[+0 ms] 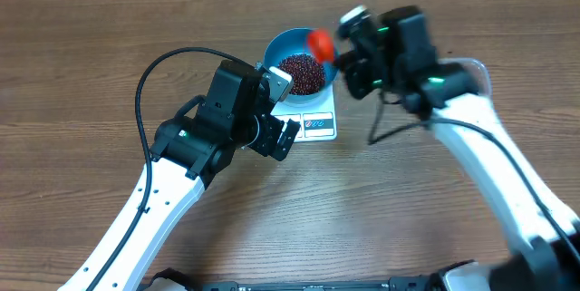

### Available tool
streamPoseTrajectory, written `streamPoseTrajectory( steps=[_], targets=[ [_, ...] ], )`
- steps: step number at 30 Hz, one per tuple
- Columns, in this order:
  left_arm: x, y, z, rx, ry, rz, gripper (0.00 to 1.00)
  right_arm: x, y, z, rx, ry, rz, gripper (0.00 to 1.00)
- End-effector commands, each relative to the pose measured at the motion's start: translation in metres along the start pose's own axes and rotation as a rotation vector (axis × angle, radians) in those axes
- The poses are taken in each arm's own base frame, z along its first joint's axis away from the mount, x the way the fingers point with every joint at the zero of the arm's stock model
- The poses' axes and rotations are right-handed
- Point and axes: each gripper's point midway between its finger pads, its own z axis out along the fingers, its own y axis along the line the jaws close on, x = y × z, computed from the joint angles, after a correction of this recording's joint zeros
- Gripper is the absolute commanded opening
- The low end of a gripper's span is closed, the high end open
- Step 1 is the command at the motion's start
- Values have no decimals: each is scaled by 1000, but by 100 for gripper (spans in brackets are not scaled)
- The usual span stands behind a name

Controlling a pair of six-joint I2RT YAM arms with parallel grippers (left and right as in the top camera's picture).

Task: Scoop item into bowl and weigh 150g on scale
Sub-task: 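Move the empty scoop back into the bean tub with the right gripper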

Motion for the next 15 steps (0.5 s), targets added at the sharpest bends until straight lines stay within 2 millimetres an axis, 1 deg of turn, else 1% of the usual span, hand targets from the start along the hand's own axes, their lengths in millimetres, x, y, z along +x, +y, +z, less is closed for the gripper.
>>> streamPoseTrajectory(
  steps=[1, 2, 3, 4, 5, 6, 7, 8, 9, 11, 14, 15],
  targets=[
    [-2, -1, -3, 7, -12, 17, 100, -33, -52, -93, 129, -182, 145, 3],
    [-2, -1, -3, 7, -12, 17, 100, -26, -66, -100, 174, -172, 180, 4],
    [-2, -1, -3, 7, -12, 17, 100, -6, -96, -113, 273, -129, 256, 4],
    [-2, -1, -3, 7, -12, 17, 100, 24, -129, -125, 386, -54, 339, 4],
    [-2, -1, -3, 7, -12, 17, 100, 38, -141, -129, 428, -16, 373, 4],
    [-2, -1, -3, 7, -12, 17, 100, 59, -156, -133, 484, 44, 419, 4],
    [-2, -1, -3, 7, -12, 17, 100, 84, -170, -135, 534, 125, 467, 4],
    [-2, -1, -3, 7, -12, 17, 100, 94, -174, -134, 547, 164, 484, 4],
    [-2, -1, -3, 7, -12, 17, 100, 110, -179, -127, 555, 229, 496, 4],
    [-2, -1, -3, 7, -12, 17, 100, 122, -183, -119, 564, 284, 509, 4],
    [-2, -1, -3, 7, -12, 17, 100, 152, -193, -101, 606, 422, 515, 4],
    [-2, -1, -3, 7, -12, 17, 100, 158, -196, -97, 616, 448, 513, 4]
  ],
)
